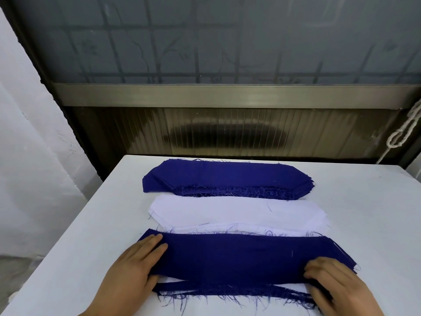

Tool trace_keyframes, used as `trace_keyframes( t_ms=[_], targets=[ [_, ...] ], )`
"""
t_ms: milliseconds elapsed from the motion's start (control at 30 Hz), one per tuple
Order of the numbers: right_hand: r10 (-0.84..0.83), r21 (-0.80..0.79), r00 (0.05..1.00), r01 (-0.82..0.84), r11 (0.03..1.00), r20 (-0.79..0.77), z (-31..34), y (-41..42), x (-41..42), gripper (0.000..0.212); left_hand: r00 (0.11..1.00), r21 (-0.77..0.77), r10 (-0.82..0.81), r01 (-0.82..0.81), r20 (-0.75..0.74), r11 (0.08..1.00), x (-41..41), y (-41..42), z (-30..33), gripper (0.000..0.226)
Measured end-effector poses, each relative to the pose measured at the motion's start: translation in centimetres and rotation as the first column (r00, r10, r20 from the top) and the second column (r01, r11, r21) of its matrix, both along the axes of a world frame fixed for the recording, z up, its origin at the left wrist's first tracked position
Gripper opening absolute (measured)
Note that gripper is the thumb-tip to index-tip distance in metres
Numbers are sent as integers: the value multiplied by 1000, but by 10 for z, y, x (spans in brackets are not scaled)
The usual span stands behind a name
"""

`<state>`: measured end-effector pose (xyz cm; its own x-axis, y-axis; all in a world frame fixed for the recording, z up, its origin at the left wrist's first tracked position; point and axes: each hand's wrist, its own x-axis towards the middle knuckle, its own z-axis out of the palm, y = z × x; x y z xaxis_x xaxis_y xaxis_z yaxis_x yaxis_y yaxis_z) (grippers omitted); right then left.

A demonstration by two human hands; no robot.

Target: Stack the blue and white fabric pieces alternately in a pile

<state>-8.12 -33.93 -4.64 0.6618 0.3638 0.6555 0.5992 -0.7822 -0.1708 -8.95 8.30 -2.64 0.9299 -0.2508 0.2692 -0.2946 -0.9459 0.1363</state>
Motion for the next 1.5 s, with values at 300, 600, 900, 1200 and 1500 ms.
trace_keyframes(
  t_ms=[300, 600, 900, 1200, 1500],
  targets=[
    [-27, 36, 998, 30, 999, -64, 15, 9, -5, 52, 976, -136, -219, 215, -8, 967, 0, -7, 8, 38],
    [-63, -95, 916, 27, 995, -395, 32, 60, 22, 5, 949, -152, -314, 309, -12, 939, 33, -75, 7, 17],
    [-299, -147, 860, 261, 954, -412, 36, 24, 15, 37, 995, -150, -95, 98, 23, 984, 31, -16, -6, 22],
    [-301, -69, 858, 300, 951, -416, 40, 27, 77, 16, 989, -103, -21, 36, 146, 994, 88, -33, 17, 12],
    [-280, -66, 836, 283, 957, -472, 46, 44, 177, 33, 1000, -78, 5, -5, -8, 997, 181, -61, 19, 44]
  ],
)
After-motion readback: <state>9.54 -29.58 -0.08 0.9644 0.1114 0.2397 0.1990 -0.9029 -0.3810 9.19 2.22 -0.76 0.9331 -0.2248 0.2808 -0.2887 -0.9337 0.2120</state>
